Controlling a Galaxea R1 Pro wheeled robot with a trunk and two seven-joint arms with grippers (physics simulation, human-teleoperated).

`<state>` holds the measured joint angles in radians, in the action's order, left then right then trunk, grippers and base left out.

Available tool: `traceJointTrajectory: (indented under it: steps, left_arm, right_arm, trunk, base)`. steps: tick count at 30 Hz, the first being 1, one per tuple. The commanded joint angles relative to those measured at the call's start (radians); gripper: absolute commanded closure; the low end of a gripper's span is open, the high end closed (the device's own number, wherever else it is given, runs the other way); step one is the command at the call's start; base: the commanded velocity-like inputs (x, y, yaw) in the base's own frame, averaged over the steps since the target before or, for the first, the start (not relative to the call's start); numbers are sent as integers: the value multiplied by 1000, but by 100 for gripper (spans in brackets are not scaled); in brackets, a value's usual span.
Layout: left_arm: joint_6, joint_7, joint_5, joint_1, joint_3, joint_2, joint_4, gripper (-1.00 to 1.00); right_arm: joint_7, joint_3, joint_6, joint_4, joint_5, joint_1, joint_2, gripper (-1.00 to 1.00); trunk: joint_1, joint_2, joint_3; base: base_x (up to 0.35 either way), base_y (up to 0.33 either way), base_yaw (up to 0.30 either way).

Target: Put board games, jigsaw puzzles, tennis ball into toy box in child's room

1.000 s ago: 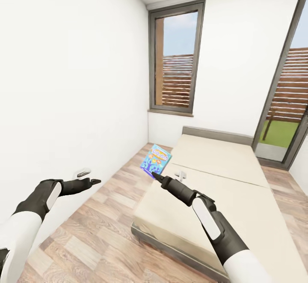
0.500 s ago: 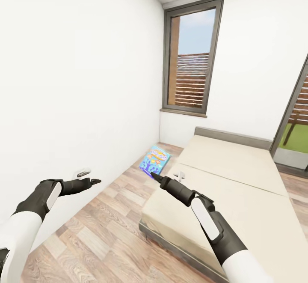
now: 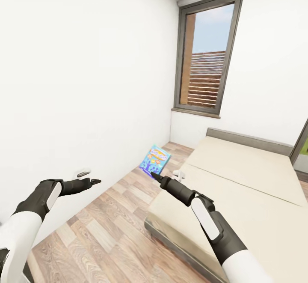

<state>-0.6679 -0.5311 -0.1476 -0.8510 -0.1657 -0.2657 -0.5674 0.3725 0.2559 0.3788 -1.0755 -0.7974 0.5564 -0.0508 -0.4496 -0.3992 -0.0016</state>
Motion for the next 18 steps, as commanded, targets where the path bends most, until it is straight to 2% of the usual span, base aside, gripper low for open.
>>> traceJointTrajectory:
  steps: [1, 7, 18]
  left_arm:
    - [-7, -1, -4, 0, -3, 0, 0, -100]
    - [-7, -1, -4, 0, -3, 0, 0, -100]
    - [-7, -1, -4, 0, -3, 0, 0, -100]
  right_arm:
    - [-2, 1, 7, 0, -8, 0, -1, 100]
    - [-5, 1, 6, 0, -8, 0, -2, 100]
    - [-6, -3, 5, 0, -8, 0, -3, 100]
  trunk:
    - [0, -1, 0]
    - [0, -1, -1]
    - [0, -1, -1]
  base:
    - [0, -218, 19]
    - [0, -111, 5]
    - [0, -9, 0]
